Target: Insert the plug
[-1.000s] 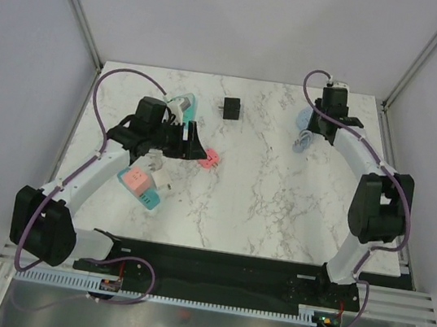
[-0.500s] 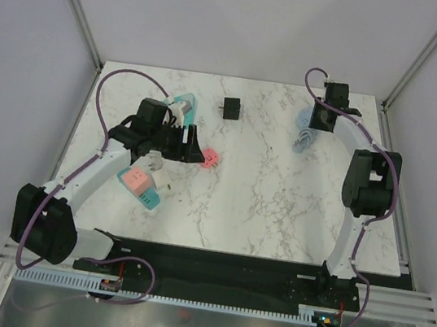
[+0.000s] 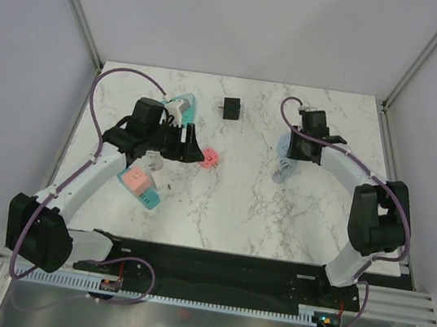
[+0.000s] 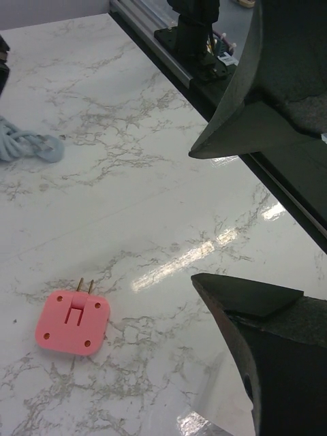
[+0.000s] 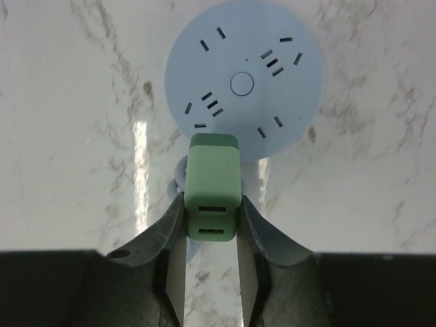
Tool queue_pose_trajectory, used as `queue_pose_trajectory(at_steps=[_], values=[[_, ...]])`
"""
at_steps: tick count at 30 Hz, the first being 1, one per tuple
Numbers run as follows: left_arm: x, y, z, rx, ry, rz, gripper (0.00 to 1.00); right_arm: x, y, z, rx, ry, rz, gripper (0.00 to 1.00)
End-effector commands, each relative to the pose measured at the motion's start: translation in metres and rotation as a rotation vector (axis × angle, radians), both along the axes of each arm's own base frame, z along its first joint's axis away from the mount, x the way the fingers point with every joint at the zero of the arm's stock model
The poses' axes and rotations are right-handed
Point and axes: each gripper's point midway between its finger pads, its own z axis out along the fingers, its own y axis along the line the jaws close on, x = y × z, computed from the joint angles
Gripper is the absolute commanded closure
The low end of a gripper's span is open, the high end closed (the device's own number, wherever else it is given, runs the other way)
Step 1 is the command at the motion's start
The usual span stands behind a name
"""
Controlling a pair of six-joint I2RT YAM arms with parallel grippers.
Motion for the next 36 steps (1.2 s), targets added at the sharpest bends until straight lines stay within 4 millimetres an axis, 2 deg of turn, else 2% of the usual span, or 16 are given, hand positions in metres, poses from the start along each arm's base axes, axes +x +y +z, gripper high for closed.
queue_pose_trajectory(at_steps=[1, 4, 6, 7, 9, 10, 13, 14, 15, 18, 19, 20, 21, 26, 27, 36], values=[[-0.001, -0.005, 0.018, -0.012, -0.080, -0.042, 0.26, -0.079, 0.021, -0.021, -0.029, 0.194, 0.013, 1.00], [-0.002, -0.006, 0.019, -0.013, -0.087, -0.045, 0.26, -0.104, 0.021, -0.008, -0.062, 0.218, 0.003, 1.00], [-0.003, -0.006, 0.019, -0.017, -0.088, -0.045, 0.26, -0.110, 0.005, 0.006, -0.122, 0.218, -0.057, 1.00], [-0.003, -0.007, 0.019, -0.021, -0.086, -0.045, 0.26, -0.102, 0.004, 0.020, -0.110, 0.194, -0.102, 1.00], [-0.004, -0.007, 0.019, -0.024, -0.086, -0.046, 0.26, -0.103, 0.005, 0.028, -0.090, 0.237, -0.126, 1.00], [-0.004, -0.007, 0.019, -0.025, -0.087, -0.046, 0.26, -0.094, 0.012, 0.043, -0.049, 0.217, -0.133, 1.00], [-0.004, -0.007, 0.020, -0.024, -0.094, -0.043, 0.26, -0.082, 0.033, 0.055, 0.059, 0.239, -0.133, 1.00], [-0.004, -0.006, 0.021, -0.023, -0.098, -0.042, 0.26, -0.079, 0.040, 0.050, 0.096, 0.272, -0.135, 1.00], [-0.005, -0.006, 0.021, -0.023, -0.098, -0.041, 0.26, -0.075, 0.056, 0.058, 0.175, 0.289, -0.092, 1.00], [-0.006, -0.005, 0.023, -0.024, -0.108, -0.040, 0.26, -0.071, 0.069, 0.050, 0.225, 0.381, -0.102, 1.00], [-0.007, -0.005, 0.023, -0.024, -0.108, -0.040, 0.26, -0.061, 0.070, 0.060, 0.231, 0.365, -0.122, 1.00], [-0.007, -0.005, 0.024, -0.024, -0.111, -0.039, 0.26, -0.063, 0.070, 0.052, 0.212, 0.415, -0.137, 1.00], [-0.007, -0.004, 0.025, -0.024, -0.116, -0.037, 0.26, -0.053, 0.072, 0.061, 0.221, 0.396, -0.153, 1.00], [-0.010, -0.006, 0.029, -0.038, -0.121, -0.047, 0.26, -0.042, 0.067, 0.053, 0.187, 0.476, -0.285, 1.00], [-0.011, -0.006, 0.031, -0.043, -0.125, -0.051, 0.26, -0.033, 0.071, 0.062, 0.202, 0.457, -0.291, 1.00], [-0.016, -0.008, 0.041, -0.069, -0.143, -0.063, 0.25, -0.031, 0.061, 0.032, 0.182, 0.590, -0.434, 1.00]])
